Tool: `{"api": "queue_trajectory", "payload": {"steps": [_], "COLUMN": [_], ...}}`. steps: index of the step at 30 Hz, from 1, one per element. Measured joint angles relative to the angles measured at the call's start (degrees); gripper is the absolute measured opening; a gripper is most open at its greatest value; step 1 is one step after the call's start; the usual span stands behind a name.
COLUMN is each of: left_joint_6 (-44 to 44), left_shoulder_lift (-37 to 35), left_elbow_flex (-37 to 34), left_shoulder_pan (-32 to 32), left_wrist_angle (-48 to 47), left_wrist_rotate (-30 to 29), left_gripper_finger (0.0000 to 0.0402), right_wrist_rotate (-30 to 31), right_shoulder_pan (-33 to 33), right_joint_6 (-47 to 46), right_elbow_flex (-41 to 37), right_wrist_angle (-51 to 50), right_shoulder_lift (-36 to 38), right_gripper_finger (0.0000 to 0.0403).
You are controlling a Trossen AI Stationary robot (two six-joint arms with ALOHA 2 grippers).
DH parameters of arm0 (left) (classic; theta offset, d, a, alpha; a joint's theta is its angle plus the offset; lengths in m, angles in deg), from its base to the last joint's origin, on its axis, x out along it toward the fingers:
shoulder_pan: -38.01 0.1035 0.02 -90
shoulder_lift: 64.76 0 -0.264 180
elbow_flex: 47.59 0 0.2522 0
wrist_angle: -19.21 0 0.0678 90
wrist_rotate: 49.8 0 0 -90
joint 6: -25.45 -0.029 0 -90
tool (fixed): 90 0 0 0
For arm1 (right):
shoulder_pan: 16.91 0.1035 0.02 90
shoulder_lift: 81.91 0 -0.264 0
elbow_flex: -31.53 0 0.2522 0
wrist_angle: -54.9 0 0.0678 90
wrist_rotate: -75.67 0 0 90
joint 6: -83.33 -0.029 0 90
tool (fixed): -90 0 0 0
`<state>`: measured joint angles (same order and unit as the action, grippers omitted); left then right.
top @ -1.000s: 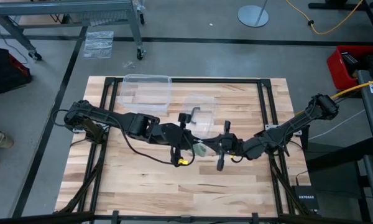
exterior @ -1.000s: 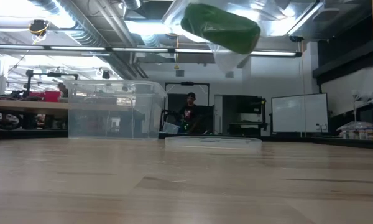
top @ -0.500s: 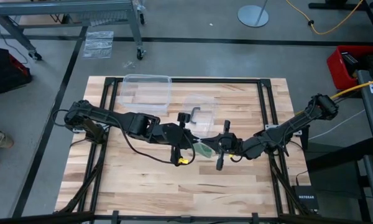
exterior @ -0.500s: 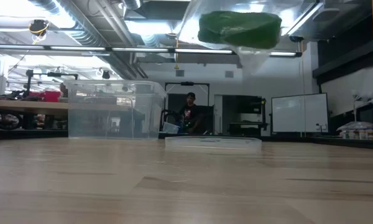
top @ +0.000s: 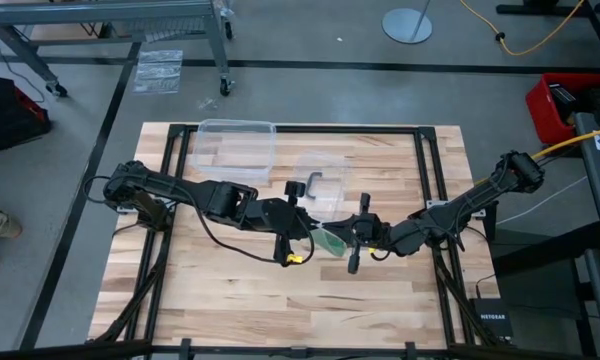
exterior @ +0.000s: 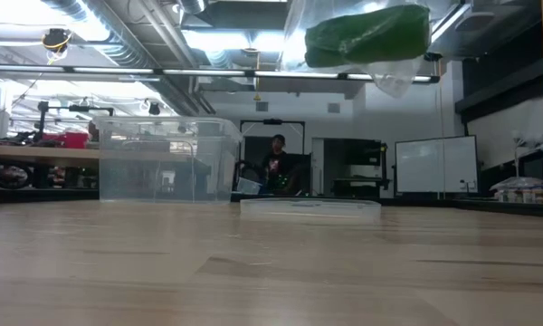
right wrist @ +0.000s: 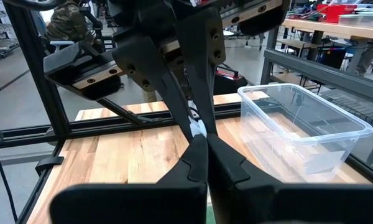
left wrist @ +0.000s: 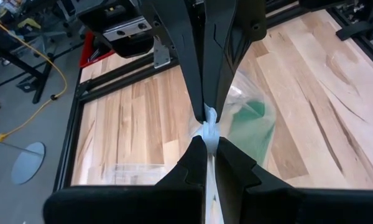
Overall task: Roll bandage
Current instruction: Close the transparent zip bag
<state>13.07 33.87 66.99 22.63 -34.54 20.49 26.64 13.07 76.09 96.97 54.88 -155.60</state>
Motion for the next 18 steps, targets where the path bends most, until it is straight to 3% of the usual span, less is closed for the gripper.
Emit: {"api": "queue_trajectory", "payload": {"steps": [10,18], "left_joint_6": [1.93,3.45], "left_shoulder_lift": [0.00,0.00], "left_elbow_flex": [-0.14,-0.20], "left_shoulder_pan": [0.00,-0.02], "left_wrist_angle": [2.95,3.25], "left_wrist_rotate": [-0.17,-0.24], "left_gripper_finger": [0.0011,0.0088], "right_wrist_rotate": [0.26,0.24], "right_shoulder_pan": [0.04,0.04], "right_joint_6": [0.00,0.00], "right_elbow_flex": [0.00,0.02], "right_wrist_angle": [0.15,0.17], "right_shoulder_lift": [0.17,0.24], "right_gripper_finger": [0.0000,0.0000]}}
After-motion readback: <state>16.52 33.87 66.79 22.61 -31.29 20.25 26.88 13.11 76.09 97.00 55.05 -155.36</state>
